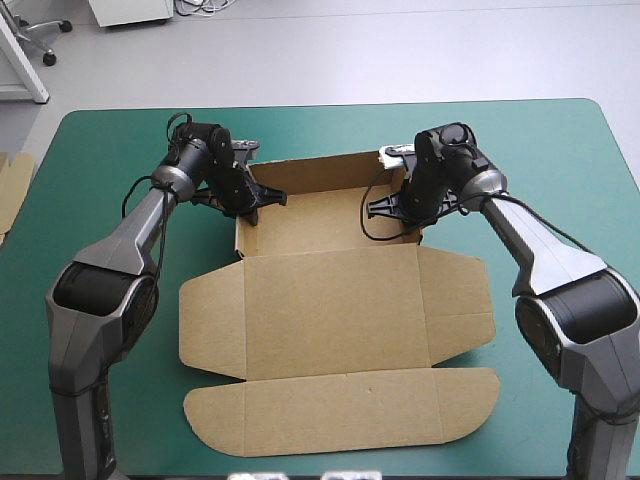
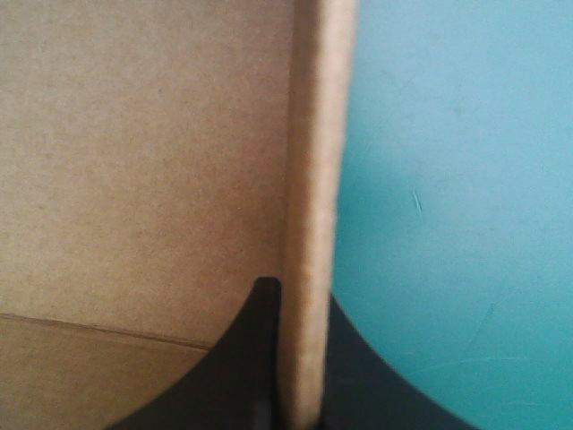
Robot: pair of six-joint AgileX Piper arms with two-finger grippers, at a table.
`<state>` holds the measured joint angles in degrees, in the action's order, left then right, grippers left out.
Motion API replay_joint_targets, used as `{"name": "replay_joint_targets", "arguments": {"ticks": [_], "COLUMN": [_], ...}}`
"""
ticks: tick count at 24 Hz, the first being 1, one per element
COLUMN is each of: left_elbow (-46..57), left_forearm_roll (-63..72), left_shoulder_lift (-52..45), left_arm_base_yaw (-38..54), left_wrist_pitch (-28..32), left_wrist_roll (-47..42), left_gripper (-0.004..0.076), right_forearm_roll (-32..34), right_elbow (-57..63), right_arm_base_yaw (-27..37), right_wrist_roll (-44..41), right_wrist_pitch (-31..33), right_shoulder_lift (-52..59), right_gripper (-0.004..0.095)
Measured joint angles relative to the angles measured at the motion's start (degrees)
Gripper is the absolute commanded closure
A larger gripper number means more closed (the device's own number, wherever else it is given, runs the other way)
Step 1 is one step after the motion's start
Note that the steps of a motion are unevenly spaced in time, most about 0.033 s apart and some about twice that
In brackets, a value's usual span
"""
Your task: Fold the box
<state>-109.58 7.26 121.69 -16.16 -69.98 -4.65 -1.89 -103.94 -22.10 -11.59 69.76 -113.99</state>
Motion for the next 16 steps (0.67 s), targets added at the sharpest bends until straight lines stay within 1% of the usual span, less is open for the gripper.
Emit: {"name": "replay_joint_targets", "arguments": {"ticks": [16], "left_elbow": [-0.43], "left_forearm_roll": [0.14], "left_shoulder_lift": [0.53], "left_arm_base_yaw": [0.0], "left_wrist_pitch": [-0.26], "left_wrist_roll": [0.1], "left_gripper": [0.0737], "right_forearm_roll": [-0.5], "right_elbow": [-0.54], "right_arm_base_yaw": [0.46], "right_wrist_roll": [1.64], "right_wrist_pitch": [0.18], "right_shoulder_lift": [-2.42], "right_gripper": [0.0935]}}
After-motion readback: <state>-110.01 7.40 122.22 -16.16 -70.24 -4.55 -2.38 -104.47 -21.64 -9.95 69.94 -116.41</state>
